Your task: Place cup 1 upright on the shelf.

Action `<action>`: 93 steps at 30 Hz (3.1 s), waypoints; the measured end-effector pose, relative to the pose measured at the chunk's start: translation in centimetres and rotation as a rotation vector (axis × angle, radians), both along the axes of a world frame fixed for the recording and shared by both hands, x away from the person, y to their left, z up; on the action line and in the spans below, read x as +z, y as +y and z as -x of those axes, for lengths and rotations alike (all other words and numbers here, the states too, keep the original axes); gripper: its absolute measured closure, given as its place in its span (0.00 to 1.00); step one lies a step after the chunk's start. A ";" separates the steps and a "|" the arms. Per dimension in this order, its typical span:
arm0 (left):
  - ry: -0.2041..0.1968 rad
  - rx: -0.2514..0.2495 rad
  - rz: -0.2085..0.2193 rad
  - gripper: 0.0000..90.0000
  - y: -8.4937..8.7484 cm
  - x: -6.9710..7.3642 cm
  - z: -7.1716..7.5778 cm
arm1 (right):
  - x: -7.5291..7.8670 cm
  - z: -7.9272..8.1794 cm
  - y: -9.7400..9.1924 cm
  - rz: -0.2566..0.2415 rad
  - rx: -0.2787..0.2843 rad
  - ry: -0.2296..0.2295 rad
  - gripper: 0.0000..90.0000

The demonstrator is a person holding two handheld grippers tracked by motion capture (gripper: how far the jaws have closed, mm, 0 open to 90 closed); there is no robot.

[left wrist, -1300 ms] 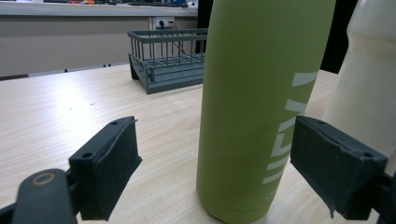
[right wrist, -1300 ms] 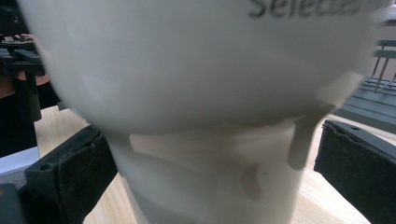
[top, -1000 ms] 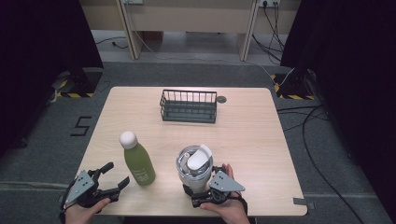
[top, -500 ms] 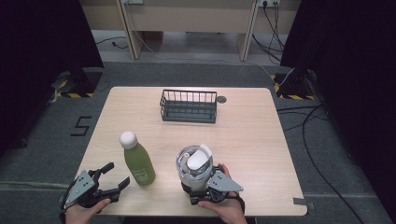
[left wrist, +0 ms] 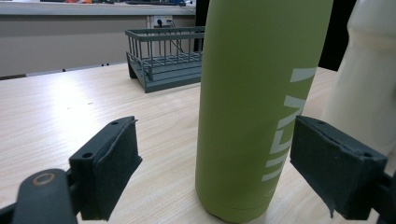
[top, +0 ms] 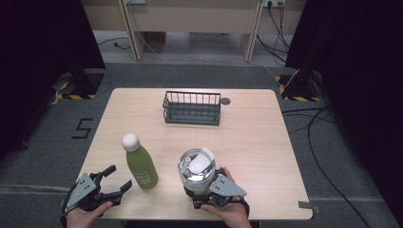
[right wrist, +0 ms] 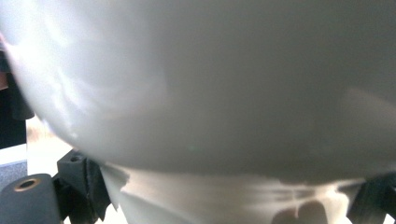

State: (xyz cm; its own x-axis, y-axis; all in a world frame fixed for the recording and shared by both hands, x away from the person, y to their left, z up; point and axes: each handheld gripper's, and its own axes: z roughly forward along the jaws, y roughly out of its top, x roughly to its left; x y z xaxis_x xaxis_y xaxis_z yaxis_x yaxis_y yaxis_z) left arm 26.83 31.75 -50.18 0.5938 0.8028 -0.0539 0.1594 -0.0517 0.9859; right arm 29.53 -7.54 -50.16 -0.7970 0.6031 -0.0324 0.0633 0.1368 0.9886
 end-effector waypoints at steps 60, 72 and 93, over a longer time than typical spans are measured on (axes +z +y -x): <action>0.002 0.012 0.022 0.16 0.2 -0.1 -0.1 | 7.1 -9.2 -1.8 -0.122 -0.256 -0.064 0.12; 0.000 0.010 0.023 0.16 0.2 -0.1 -0.1 | 8.3 -11.6 -2.0 -0.126 -0.300 -0.069 0.12; -0.004 0.004 0.021 0.16 0.1 -0.1 -0.1 | 10.6 -16.4 -1.9 -0.124 -0.373 -0.072 0.12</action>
